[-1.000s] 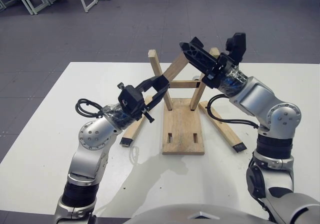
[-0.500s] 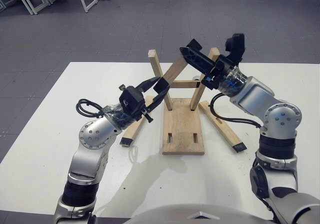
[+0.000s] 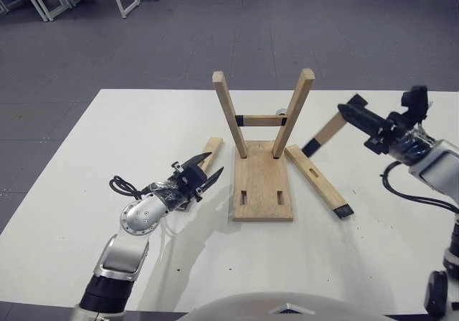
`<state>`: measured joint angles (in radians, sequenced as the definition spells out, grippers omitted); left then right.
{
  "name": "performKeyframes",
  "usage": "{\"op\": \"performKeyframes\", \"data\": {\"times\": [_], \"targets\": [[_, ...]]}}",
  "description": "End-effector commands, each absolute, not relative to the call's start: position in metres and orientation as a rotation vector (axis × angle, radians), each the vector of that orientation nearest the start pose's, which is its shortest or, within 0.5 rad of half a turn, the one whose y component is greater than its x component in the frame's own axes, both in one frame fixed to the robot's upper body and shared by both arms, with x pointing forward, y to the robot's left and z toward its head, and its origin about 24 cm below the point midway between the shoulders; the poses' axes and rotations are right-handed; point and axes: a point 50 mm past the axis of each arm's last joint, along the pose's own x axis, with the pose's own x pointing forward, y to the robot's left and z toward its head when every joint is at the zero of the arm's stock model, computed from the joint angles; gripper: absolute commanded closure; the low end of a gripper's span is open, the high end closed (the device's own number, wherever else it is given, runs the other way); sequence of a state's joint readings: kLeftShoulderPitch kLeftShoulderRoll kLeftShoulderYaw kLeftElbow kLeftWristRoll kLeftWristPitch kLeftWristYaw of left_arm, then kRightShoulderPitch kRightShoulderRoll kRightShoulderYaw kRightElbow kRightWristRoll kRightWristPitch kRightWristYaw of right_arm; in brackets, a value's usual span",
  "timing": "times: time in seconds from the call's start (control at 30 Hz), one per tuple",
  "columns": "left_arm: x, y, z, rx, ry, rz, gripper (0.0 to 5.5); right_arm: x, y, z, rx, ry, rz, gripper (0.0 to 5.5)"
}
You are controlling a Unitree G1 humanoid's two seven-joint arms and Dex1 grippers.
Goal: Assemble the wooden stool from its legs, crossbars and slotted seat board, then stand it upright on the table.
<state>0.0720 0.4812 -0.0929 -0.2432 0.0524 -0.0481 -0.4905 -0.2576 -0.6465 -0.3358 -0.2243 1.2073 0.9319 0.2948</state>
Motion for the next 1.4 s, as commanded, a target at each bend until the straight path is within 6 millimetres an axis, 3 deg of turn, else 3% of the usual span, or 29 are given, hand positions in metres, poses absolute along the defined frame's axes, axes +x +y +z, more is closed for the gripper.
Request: {"op": "performKeyframes", "data": {"times": [0.03, 0.23, 0.43, 0.53, 0.8, 1.1, 1.4], "targets": [[0.235, 0.171, 0.086, 0.557, -0.087, -0.599, 3.17, 0.271, -0.229, 0.144, 0.409, 0.263, 0.561, 5.08], [0.236, 0.17, 0.085, 0.552, -0.084, -0.593, 3.17, 0.28, -0.238, 0.107, 0.411, 0.317, 0.498, 5.08], [0.236, 0.168, 0.085, 0.548, -0.079, -0.595, 3.17, 0.281, -0.24, 0.091, 0.386, 0.34, 0.494, 5.08], [0.236, 0.168, 0.084, 0.549, -0.076, -0.593, 3.17, 0.278, -0.236, 0.091, 0.383, 0.34, 0.51, 5.08], [0.235, 0.168, 0.085, 0.547, -0.075, -0.589, 3.17, 0.281, -0.226, 0.124, 0.389, 0.236, 0.566, 5.08], [0.236, 0.168, 0.084, 0.544, -0.069, -0.588, 3.17, 0.276, -0.227, 0.095, 0.381, 0.322, 0.529, 5.08], [0.236, 0.167, 0.083, 0.542, -0.068, -0.59, 3.17, 0.279, -0.237, 0.085, 0.362, 0.338, 0.463, 5.08]]}}
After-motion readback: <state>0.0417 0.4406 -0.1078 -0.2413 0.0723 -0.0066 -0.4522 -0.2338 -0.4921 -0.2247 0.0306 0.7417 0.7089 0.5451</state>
